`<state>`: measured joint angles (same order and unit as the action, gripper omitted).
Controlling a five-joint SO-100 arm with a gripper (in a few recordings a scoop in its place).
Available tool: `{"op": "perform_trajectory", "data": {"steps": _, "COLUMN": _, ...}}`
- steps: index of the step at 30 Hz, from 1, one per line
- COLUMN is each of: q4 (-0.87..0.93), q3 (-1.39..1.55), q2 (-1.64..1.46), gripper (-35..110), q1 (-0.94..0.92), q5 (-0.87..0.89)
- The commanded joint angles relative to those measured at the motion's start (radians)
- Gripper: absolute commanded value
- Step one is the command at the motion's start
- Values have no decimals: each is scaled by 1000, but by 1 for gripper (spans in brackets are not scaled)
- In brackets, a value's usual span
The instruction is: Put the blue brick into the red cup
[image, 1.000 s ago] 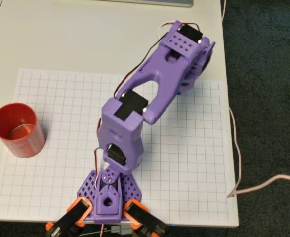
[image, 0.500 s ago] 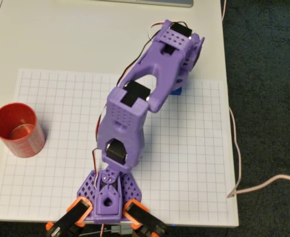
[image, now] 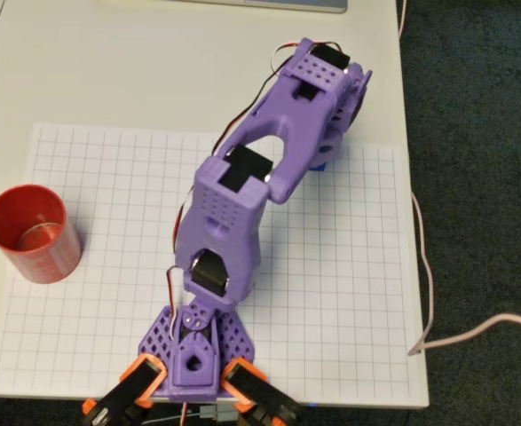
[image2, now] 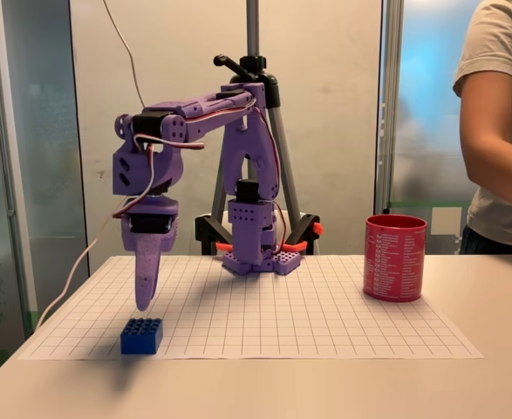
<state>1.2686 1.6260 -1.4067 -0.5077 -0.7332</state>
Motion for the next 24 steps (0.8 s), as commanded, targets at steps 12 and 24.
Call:
{"op": "perform_trajectory", "data": {"steps": 12, "q4": -77, "q3": 21, "q2": 104, "gripper": 58, "q1": -3, "q5": -17}}
{"op": "perform_trajectory", "data": {"steps": 24, "q4": -110, "q3": -18, "q2": 95, "gripper": 0, "q1": -46, "q5": -20}}
